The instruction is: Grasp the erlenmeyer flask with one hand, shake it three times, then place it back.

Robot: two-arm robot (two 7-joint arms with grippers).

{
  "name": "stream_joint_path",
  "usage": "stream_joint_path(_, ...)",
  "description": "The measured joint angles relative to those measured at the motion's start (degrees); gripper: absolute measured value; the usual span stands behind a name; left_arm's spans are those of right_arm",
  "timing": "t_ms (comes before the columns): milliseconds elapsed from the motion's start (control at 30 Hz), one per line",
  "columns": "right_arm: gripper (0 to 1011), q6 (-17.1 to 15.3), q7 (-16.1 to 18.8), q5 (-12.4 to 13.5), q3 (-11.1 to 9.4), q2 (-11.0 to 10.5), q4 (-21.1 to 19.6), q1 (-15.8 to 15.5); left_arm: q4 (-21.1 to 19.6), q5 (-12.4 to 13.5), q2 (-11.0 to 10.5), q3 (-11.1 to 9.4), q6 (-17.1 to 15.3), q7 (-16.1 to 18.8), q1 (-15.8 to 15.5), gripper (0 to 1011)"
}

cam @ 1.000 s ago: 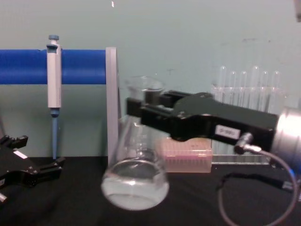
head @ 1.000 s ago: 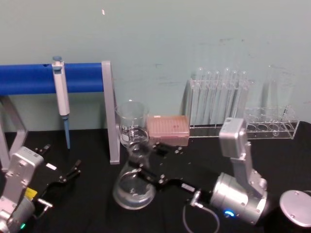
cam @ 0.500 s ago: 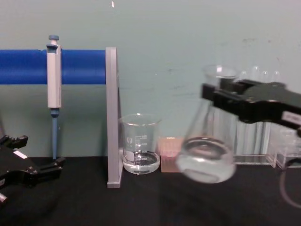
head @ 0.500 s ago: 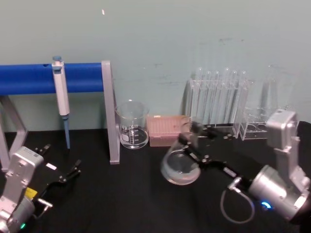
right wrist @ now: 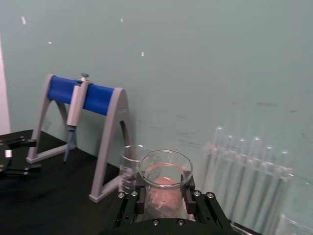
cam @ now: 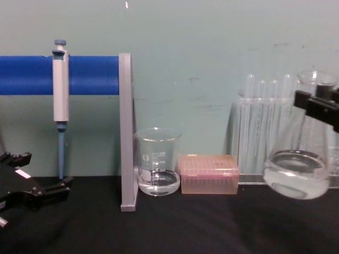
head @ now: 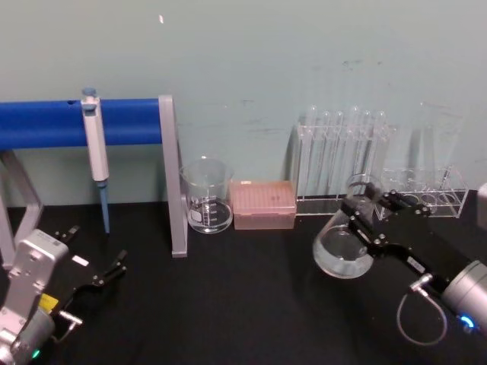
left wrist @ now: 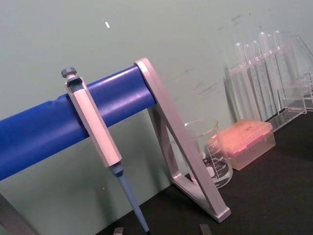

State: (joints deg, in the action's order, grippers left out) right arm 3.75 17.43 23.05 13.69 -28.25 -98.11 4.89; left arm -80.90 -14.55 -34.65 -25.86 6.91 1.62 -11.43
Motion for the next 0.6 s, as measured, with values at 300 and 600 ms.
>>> stream_joint_path(300,449,-0.3,0.0,-0.6,-2.2,0.4,-0.8,-1.6,0.0,0.0,0.0,0.0,0.0,0.0,0.0,1001)
stream_joint_path(600,449,-0.8,2.7,-1.0,-1.8,1.6,-0.7,-1.1,0.0,0.0,0.0,0.0,0.0,0.0,0.0,1001)
